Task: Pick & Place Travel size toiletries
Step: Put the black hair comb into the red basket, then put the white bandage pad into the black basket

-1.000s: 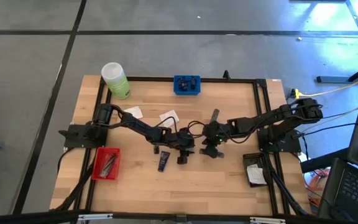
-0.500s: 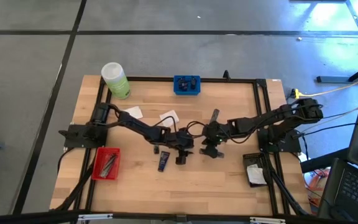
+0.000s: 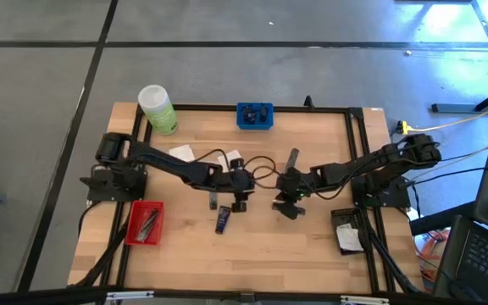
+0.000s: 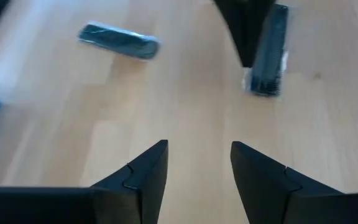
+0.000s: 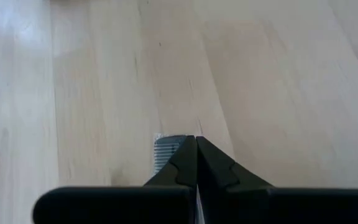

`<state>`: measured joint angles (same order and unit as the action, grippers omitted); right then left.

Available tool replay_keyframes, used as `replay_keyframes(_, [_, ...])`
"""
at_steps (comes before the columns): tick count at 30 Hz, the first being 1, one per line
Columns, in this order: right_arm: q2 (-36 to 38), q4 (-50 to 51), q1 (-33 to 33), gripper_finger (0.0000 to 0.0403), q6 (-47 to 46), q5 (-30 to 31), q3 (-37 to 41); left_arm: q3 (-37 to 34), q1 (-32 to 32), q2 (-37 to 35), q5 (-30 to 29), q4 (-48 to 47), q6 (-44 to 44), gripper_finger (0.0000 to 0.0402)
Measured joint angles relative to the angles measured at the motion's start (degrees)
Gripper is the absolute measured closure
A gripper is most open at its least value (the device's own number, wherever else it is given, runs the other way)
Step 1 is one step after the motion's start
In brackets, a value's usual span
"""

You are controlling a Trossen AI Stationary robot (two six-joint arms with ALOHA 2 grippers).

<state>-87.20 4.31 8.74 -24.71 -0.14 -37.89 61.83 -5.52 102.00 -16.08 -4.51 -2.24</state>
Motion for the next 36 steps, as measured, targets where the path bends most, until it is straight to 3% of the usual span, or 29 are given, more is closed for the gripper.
replay_keyframes(11, [0.00, -1.56, 2.63, 0.0399, -1.44, 1.22, 0.00, -14.24, 0.00, -17.19, -4.02, 0.91, -4.50, 0.0229])
replay_keyframes(18, [0.00, -2.18, 3.45, 0.0398, -1.79, 2.13, 0.00, -18.62, -1.31, -27.15, -4.88, -2.34, -8.69, 0.0229])
replay_keyframes(21, [0.00, -2.20, 3.47, 0.0398, -1.81, 2.29, 0.00, -19.26, -2.02, -30.47, -7.09, -8.39, -11.85, 0.0229])
replay_keyframes(29, [0.00, -2.39, 3.47, 0.0398, -1.79, 2.29, 0.00, -19.26, -1.93, -33.82, -19.71, -33.33, -25.44, 0.0229])
replay_keyframes(36, [0.00, -3.22, 3.43, 0.0398, -1.79, 2.29, 0.02, -19.28, 3.10, -32.85, -19.84, -40.91, -22.83, 0.0229])
